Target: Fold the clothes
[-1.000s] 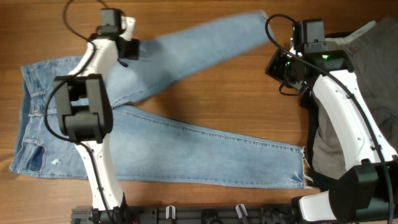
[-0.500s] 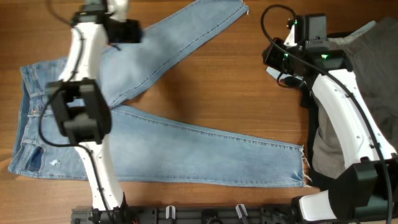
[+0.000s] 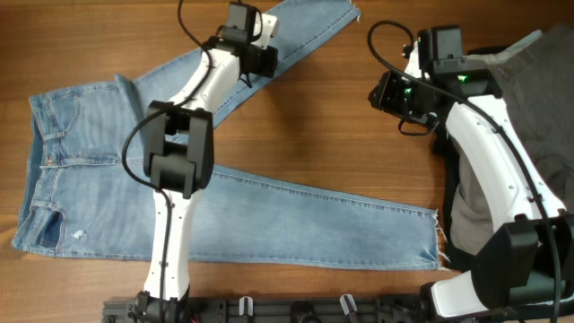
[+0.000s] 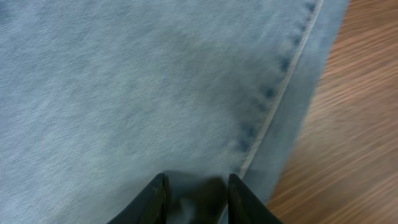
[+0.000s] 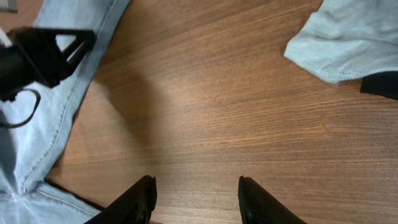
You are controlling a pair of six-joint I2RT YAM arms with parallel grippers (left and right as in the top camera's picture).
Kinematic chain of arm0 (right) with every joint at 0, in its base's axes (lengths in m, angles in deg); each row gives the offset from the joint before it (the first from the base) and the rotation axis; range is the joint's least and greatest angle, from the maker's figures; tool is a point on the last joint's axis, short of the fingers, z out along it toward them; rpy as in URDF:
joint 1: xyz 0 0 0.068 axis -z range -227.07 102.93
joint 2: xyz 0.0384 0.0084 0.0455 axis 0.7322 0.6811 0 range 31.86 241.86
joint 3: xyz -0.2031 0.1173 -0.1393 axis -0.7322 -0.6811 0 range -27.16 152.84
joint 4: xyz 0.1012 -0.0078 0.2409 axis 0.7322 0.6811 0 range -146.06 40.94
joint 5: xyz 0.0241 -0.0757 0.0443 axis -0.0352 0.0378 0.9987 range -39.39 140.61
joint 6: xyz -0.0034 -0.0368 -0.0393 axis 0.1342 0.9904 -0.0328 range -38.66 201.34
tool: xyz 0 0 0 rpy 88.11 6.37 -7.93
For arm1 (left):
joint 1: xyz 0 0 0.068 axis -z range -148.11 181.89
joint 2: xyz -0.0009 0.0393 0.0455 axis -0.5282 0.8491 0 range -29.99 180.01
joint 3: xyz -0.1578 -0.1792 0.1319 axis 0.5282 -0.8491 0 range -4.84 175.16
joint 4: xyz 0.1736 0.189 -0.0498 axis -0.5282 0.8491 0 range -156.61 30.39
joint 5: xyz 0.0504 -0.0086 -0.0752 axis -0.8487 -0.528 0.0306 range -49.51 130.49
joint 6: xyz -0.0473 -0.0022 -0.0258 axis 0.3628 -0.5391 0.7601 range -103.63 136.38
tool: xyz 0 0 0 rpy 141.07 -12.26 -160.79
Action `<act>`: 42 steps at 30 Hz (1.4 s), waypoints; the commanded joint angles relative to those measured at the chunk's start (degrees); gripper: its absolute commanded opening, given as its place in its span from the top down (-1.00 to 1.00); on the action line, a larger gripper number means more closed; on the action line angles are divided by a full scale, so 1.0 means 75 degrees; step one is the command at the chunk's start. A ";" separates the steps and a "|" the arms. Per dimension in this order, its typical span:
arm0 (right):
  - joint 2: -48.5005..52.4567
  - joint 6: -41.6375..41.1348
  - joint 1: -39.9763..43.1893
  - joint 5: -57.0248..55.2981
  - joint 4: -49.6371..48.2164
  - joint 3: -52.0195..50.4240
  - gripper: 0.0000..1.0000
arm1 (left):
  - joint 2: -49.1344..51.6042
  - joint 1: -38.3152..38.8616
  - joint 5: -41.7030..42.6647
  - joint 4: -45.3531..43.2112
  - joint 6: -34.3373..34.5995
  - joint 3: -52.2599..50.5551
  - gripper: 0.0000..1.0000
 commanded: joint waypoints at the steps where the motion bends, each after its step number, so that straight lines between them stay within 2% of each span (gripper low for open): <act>1: 0.0041 0.0274 0.0009 0.0055 0.0137 0.0073 0.06 | 0.0723 0.0982 0.0697 0.0143 0.0440 -0.0041 0.38; 5: 0.0035 0.0262 0.0009 -0.0262 0.0152 0.0073 0.06 | 0.0737 0.1830 0.0606 0.0423 0.0469 -0.0041 0.43; 6: 0.0035 0.0271 0.0009 -0.0373 0.0143 0.0073 0.07 | 0.0734 0.1950 0.0560 0.0487 0.0731 -0.0038 0.43; 10: 0.0035 0.0236 0.0012 -0.0959 0.0061 0.0073 -0.01 | 0.0204 0.1772 0.0664 0.0833 0.0868 -0.0009 0.41; 11: 0.0035 0.0239 0.0017 -0.1061 0.0064 0.0073 -0.04 | -0.0137 0.1664 0.0472 0.1008 0.0866 -0.0009 0.23; 12: 0.0035 0.0239 0.0026 -0.1070 0.0064 0.0073 -0.05 | -0.0402 0.1577 0.0154 0.1142 0.0866 -0.0009 0.14; 13: 0.0035 0.0236 0.0026 -0.1067 0.0067 0.0073 -0.07 | -0.0772 0.1419 -0.0283 0.1297 0.0810 -0.0009 -0.15; 14: 0.0035 0.0233 0.0026 -0.1070 0.0067 0.0073 -0.08 | -0.1195 0.1209 -0.0711 0.1486 0.0781 -0.0009 -0.32; 16: 0.0035 0.0233 0.0026 -0.1067 0.0076 0.0073 -0.10 | -0.1909 0.0676 -0.1364 0.1935 0.0784 -0.0009 -0.48; 17: 0.0035 0.0236 0.0023 -0.1067 0.0096 0.0073 -0.11 | -0.2241 0.0210 -0.1684 0.2343 0.0790 -0.0009 -0.49; 18: 0.0038 0.0236 0.0023 -0.1067 0.0105 0.0073 -0.11 | -0.2366 -0.0230 -0.1827 0.2664 0.0813 -0.0009 -0.39; 20: 0.0038 0.0233 0.0023 -0.1067 0.0119 0.0073 -0.12 | -0.2311 -0.1314 -0.1856 0.3413 0.0880 -0.0044 0.07; 21: 0.0038 0.0230 0.0023 -0.1064 0.0149 0.0073 -0.12 | -0.2165 -0.2092 -0.1827 0.3789 0.1169 -0.0044 0.37; 22: 0.0038 0.0233 0.0023 -0.1064 0.0160 0.0073 -0.12 | -0.1999 -0.2675 -0.1635 0.3931 0.1300 -0.0044 0.42; 25: 0.0035 0.0172 0.0023 -0.1067 0.0157 0.0073 -0.12 | -0.1378 -0.3818 -0.1247 0.4371 0.1297 -0.0061 0.33; 26: 0.0035 0.0006 0.0023 -0.1064 0.0157 0.0073 -0.13 | -0.1137 -0.4132 -0.1244 0.4424 0.1306 -0.0131 0.36; 28: 0.0038 -0.0154 0.0023 -0.1067 0.0154 0.0073 -0.14 | -0.0729 -0.4657 -0.1253 0.4406 0.1329 -0.0172 0.70; 29: 0.0038 -0.0166 0.0023 -0.1067 0.0152 0.0073 -0.14 | -0.0632 -0.4817 -0.1279 0.4363 0.1329 -0.0172 0.78; 33: 0.0038 -0.0201 0.0023 -0.1067 0.0099 0.0073 -0.15 | -0.0070 -0.5630 -0.1886 0.3856 0.1413 -0.0172 0.81; 37: 0.0038 -0.0536 0.0023 -0.1067 0.0099 0.0073 -0.18 | 0.0289 -0.6703 -0.2486 0.3124 0.1874 -0.0154 0.83; 41: 0.0289 -0.0364 0.0017 -0.0740 0.0533 0.0073 -0.23 | 0.0111 -0.7236 -0.2535 0.3334 0.2052 0.0099 0.88; 42: 0.0452 -0.0344 0.0009 -0.0717 0.0743 0.0073 -0.26 | -0.0052 -0.7216 -0.2474 0.3389 0.2037 0.0105 0.83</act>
